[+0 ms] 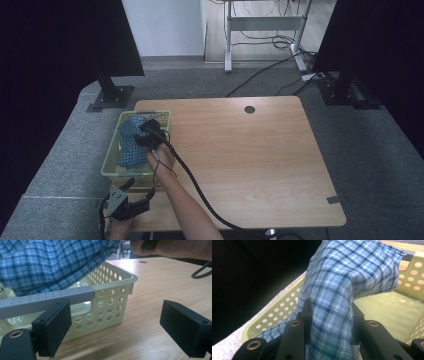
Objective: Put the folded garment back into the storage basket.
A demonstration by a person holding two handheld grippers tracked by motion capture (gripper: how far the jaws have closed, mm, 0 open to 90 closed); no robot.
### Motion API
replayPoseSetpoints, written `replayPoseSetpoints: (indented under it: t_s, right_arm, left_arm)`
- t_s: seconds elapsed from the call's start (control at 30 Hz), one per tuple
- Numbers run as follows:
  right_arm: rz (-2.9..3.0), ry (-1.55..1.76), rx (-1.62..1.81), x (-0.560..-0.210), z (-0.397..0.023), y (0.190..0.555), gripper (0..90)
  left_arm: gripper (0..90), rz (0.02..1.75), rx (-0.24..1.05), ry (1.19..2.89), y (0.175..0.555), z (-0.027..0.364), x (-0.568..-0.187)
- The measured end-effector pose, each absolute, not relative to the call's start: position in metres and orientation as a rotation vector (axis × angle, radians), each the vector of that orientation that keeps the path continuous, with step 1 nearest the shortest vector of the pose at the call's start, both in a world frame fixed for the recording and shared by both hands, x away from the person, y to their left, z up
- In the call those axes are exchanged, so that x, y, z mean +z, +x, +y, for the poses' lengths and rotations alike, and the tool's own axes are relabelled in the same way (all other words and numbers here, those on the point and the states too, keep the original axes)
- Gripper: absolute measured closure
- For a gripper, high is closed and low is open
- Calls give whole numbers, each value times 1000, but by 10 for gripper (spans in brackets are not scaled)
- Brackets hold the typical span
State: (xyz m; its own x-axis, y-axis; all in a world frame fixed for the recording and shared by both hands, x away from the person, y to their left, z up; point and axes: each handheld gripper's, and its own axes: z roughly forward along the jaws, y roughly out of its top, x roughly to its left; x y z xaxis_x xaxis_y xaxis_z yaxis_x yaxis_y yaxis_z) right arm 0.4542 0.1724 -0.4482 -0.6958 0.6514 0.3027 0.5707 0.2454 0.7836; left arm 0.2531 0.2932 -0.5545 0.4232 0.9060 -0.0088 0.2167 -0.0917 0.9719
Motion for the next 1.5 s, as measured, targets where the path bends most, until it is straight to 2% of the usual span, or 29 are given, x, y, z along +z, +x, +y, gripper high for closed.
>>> replayPoseSetpoints:
  t_s: [0.3, 0.37, 0.4, 0.43, 0.47, 0.5, 0.6, 0.73, 0.9, 1.23, 1.37, 1.5]
  right_arm:
    - [2432, 1229, 1428, -460, 181, 456, 658]
    - [2458, 1227, 1434, -464, 183, 459, 579]
    - [2506, 1237, 1384, -468, 184, 462, 496]
    - [2506, 1237, 1384, -468, 184, 462, 496]
    - [2526, 1235, 1363, -470, 184, 465, 422]
    - [2526, 1235, 1363, -470, 184, 465, 422]
    - [2522, 1214, 1314, -471, 184, 465, 315]
    - [2493, 1196, 1283, -465, 181, 461, 232]
    - [2501, 1166, 1301, -460, 176, 458, 185]
    - [2517, 1127, 1413, -462, 160, 449, 32]
    - [2527, 1084, 1479, -464, 155, 445, 10]
    - [2485, 1001, 1391, -466, 150, 436, 11]
  left_arm:
    - [104, 1011, 791, 1583, 253, 293, -555]
    - [105, 1012, 789, 1583, 253, 293, -555]
    - [104, 1012, 787, 1584, 253, 293, -555]
    - [104, 1012, 787, 1584, 253, 293, -555]
    - [105, 1011, 787, 1585, 253, 293, -555]
    - [105, 1011, 788, 1585, 253, 293, -555]
    - [104, 1012, 788, 1585, 253, 293, -555]
    - [104, 1016, 785, 1588, 253, 293, -554]
    - [104, 1018, 786, 1590, 254, 293, -554]
    - [104, 1018, 786, 1593, 254, 292, -554]
    - [104, 1019, 783, 1590, 254, 292, -554]
    - [105, 1018, 788, 1591, 254, 292, -554]
